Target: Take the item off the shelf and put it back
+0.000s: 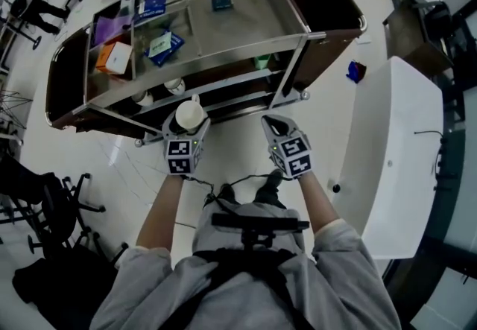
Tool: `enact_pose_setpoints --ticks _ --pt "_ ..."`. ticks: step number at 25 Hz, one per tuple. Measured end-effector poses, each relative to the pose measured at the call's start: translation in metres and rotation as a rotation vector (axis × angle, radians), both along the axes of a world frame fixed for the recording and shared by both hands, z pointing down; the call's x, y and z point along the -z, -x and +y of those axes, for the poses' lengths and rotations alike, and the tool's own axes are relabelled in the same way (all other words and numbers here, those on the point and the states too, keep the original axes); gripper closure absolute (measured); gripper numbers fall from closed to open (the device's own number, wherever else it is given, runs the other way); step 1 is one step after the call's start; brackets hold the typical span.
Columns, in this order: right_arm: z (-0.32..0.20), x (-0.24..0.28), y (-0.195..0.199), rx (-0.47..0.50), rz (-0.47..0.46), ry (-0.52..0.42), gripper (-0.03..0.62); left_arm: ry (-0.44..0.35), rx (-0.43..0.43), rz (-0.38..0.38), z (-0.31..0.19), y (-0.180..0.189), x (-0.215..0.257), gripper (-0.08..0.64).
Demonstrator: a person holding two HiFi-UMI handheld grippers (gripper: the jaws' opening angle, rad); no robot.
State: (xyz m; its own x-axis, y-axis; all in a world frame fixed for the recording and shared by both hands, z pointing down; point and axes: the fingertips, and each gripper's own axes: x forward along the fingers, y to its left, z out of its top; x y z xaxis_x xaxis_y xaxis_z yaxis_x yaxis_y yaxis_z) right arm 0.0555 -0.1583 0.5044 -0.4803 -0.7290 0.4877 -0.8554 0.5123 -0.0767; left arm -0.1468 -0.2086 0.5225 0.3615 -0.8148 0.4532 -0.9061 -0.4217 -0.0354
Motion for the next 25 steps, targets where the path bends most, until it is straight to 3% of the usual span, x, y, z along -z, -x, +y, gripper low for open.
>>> enact_pose_setpoints --ticks 14,25 --pt "-0.039 -0.048 0.030 0.023 -0.072 0.020 0.584 0.005 -0.088 -0.025 -0.073 -0.045 -0.068 0.132" --pt "-0.110 -0.104 0.054 0.038 -0.044 -0.017 0.584 -0.053 -0.109 -0.015 -0.137 -0.057 -0.108 0.132"
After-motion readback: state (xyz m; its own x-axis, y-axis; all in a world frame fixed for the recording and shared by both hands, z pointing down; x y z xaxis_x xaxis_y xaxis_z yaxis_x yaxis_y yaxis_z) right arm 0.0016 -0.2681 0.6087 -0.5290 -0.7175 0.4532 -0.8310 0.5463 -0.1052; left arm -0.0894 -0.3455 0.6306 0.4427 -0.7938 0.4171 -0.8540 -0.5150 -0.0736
